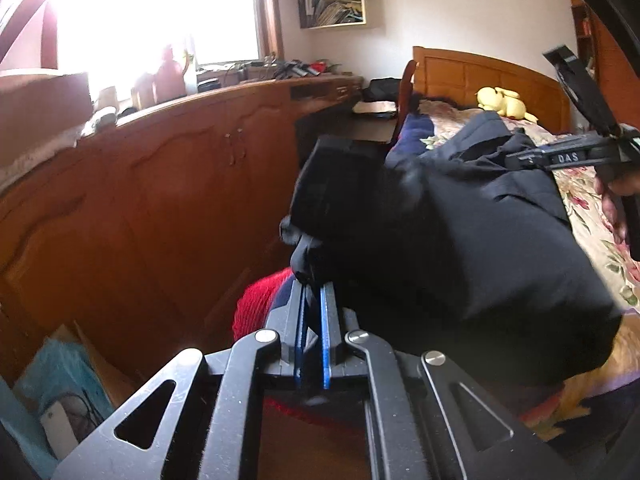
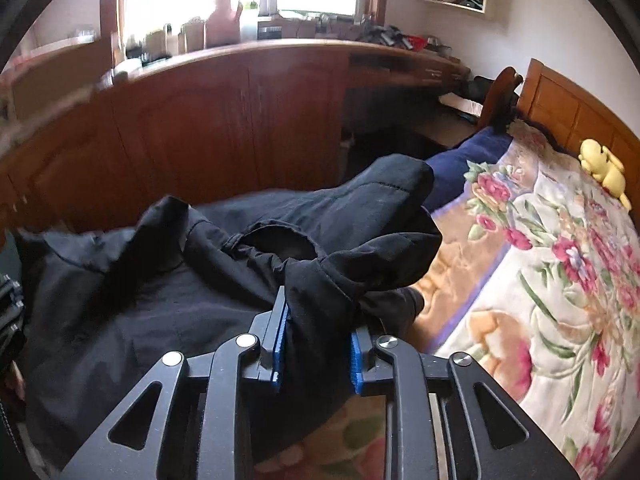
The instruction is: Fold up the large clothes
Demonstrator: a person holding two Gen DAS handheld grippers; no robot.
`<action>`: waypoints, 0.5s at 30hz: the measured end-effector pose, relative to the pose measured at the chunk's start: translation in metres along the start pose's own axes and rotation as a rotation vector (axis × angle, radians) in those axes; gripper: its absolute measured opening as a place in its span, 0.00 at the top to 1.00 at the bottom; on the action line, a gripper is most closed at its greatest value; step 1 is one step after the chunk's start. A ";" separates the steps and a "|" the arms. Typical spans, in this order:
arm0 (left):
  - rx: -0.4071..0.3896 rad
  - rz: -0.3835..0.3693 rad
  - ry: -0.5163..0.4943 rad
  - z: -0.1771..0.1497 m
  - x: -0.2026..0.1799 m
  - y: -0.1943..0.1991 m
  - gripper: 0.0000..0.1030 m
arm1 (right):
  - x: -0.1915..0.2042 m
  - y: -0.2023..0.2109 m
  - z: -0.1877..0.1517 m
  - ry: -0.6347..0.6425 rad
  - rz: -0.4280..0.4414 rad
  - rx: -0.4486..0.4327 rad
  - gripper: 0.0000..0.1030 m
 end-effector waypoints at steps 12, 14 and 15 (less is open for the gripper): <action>-0.078 -0.002 -0.001 0.012 -0.007 0.056 0.91 | -0.024 0.004 -0.030 -0.014 0.119 -0.020 0.45; -0.116 0.011 -0.015 0.025 -0.011 0.074 0.91 | -0.020 0.006 -0.036 0.001 0.142 -0.020 0.45; -0.126 0.004 -0.009 0.030 -0.011 0.079 0.90 | -0.014 0.006 -0.036 0.010 0.162 -0.020 0.45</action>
Point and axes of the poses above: each gripper's, at about its wrist camera, not at the fingertips, and y roughly against the way its jaws point, x to its left, z to its top, the point moved 10 cm from there along -y, roughly the way its jaws point, and after that the axes turned 2 degrees about x, right-handed, at the moved point
